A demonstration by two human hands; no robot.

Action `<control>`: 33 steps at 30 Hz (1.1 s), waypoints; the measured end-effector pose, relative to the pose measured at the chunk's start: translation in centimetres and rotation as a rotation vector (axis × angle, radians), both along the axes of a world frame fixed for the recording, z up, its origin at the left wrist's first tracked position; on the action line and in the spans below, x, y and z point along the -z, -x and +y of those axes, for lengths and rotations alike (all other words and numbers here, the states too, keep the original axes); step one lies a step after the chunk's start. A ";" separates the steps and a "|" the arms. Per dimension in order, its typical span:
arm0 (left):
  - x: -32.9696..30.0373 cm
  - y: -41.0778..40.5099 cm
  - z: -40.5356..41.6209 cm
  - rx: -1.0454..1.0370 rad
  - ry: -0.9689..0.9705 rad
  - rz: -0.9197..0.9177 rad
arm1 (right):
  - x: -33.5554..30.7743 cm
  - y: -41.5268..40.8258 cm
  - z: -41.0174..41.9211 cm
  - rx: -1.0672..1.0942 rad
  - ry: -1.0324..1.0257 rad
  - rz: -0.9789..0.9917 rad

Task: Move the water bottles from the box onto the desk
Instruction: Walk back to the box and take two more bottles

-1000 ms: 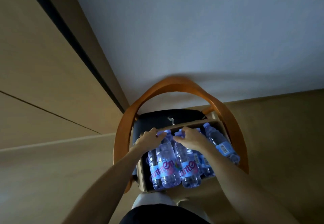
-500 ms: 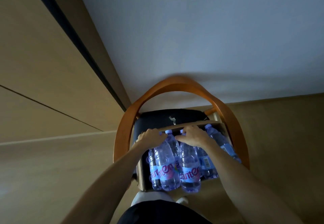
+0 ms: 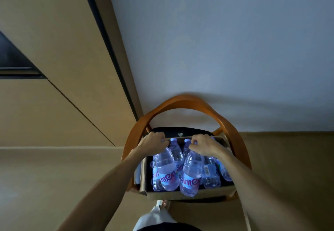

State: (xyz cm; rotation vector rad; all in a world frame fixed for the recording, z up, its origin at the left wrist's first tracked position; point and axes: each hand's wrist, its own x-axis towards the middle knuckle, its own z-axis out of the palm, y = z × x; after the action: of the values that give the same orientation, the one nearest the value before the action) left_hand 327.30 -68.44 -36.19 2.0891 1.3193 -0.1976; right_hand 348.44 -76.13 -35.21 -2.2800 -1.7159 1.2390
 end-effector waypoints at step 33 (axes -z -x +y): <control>-40.0 36.2 -9.2 -0.648 -1.320 -0.110 | -38.9 32.6 7.7 -0.486 -1.298 0.134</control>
State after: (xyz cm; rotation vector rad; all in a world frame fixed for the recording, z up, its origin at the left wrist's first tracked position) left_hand 291.06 -77.66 3.82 2.3026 2.2893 1.3766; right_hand 315.84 -68.47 3.69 -1.0268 -2.0905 0.0620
